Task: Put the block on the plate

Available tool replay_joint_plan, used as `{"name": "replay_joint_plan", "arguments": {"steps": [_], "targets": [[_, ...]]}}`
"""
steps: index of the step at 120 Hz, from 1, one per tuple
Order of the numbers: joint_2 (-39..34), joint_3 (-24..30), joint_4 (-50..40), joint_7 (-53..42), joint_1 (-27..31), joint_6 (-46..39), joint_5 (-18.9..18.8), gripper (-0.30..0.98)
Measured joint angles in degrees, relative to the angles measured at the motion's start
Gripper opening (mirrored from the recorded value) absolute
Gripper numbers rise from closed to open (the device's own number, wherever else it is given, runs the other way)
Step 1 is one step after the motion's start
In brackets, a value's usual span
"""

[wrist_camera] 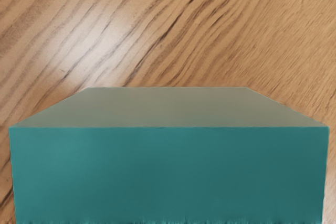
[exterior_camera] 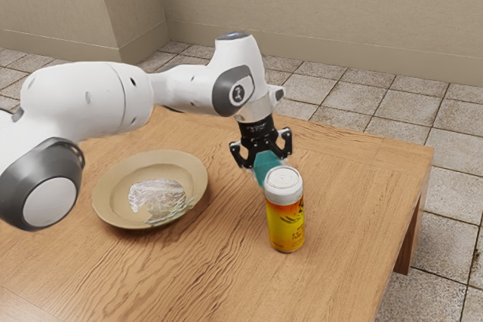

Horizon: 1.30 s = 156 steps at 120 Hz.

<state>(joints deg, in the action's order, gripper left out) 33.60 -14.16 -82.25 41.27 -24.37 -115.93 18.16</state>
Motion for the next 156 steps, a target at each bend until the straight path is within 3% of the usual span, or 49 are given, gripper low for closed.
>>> {"name": "replay_joint_plan", "arguments": {"steps": [94,156], "targets": [[-12.0,3.1,-12.4,0.0,14.1,4.8,-7.6,0.39],[-11.3,5.4,-15.2,0.1,23.1,4.3,-9.9,0.38]]}}
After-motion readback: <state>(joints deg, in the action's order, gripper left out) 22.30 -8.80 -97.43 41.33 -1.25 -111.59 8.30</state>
